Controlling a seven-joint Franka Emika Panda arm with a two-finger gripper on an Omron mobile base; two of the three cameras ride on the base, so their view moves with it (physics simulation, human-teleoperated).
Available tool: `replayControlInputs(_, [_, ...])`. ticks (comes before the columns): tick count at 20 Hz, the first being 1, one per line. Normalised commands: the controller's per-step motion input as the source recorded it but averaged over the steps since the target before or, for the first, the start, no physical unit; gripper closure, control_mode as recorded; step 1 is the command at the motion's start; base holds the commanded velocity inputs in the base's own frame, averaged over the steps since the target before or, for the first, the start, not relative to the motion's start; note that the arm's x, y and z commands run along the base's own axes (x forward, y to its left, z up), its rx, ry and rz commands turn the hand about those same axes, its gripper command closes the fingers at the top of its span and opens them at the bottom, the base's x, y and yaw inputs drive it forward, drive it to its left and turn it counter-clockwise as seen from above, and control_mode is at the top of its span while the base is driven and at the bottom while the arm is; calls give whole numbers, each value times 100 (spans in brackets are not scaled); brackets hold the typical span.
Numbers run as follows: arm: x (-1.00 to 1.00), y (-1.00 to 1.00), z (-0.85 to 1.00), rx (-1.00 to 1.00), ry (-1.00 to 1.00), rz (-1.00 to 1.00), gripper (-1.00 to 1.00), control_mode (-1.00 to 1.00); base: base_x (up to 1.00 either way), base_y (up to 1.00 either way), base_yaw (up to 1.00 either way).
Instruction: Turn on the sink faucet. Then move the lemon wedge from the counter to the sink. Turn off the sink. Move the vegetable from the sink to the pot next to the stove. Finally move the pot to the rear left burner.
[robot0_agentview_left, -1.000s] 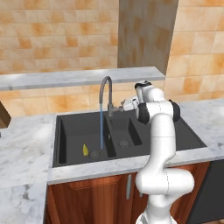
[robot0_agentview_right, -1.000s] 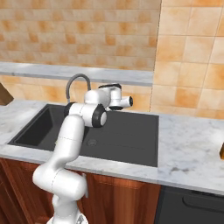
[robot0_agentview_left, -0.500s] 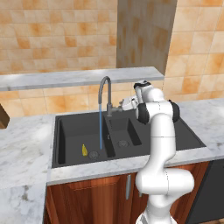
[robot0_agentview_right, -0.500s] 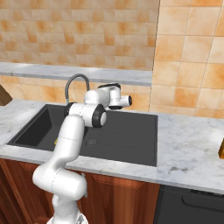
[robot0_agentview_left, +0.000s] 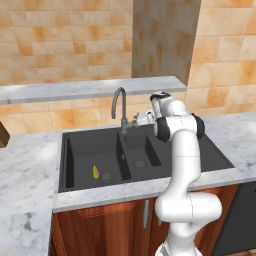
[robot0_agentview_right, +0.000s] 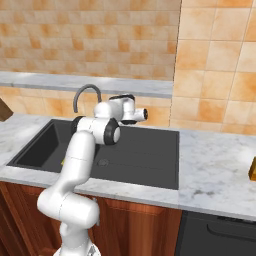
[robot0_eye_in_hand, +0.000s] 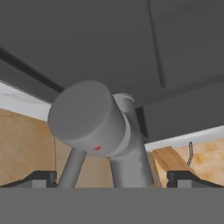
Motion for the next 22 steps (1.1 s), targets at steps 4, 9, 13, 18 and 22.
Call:
replayControlInputs(4, [0, -9, 0, 0, -1, 0, -100, -100, 0, 0, 0])
replayControlInputs(9, [0, -41, -2, 0, -1, 0, -100, -100, 0, 0, 0])
replayControlInputs(13, [0, -52, -2, 0, -2, 0, -100, -100, 0, 0, 0])
replayControlInputs(18, [-13, -43, 0, 0, -4, 0, -100, -100, 0, 0, 0])
replayControlInputs(22, [-69, -6, 1, 0, -12, 0, -100, -100, 0, 0, 0])
